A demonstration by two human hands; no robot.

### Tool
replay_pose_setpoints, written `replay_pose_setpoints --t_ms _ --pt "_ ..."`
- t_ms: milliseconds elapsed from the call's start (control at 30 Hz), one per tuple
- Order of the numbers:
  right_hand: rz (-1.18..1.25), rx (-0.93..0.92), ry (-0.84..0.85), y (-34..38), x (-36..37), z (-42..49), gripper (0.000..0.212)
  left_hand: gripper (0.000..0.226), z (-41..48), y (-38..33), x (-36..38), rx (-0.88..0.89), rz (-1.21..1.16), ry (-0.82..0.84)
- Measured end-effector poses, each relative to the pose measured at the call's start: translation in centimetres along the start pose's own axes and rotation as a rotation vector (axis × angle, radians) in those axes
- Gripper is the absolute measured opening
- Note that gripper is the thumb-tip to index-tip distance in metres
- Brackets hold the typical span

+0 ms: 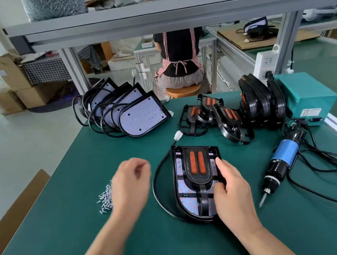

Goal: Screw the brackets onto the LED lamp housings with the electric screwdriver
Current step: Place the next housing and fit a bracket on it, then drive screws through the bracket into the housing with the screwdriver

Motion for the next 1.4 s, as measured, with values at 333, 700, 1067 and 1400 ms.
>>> replay_pose_setpoints --t_ms 333,700,1067,1400 --pt "-0.086 -0.21 -0.185 3.7 -5.7 0.1 0.047 0.015 6.6 5.1 -1.3 -0.127 0.496 0.266" --pt "-0.539 0.454 -0.055 -8.7 -14.3 7.0 0.072 0.018 7.5 4.9 0.6 0.036 0.682 0.398" --pt "0.146 0.51 -0.419 -11.3 -15.5 5.1 0.064 0.016 5.3 0.9 0.2 -0.071 -0.063 0.418" --pt "0.894 0.342 -0.523 -8.3 -13.5 5.0 0.012 0.013 -1.4 -5.1 4.3 -0.336 -0.774 0.558"
Point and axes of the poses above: each hand's wrist, its own z-axis towards the middle knuckle, its own x-axis out of the palm, y = z × x, the point moved 10 cm from there along z, towards the middle knuckle, and after that the axes turned 5 degrees about -x, right-handed, at the moved point
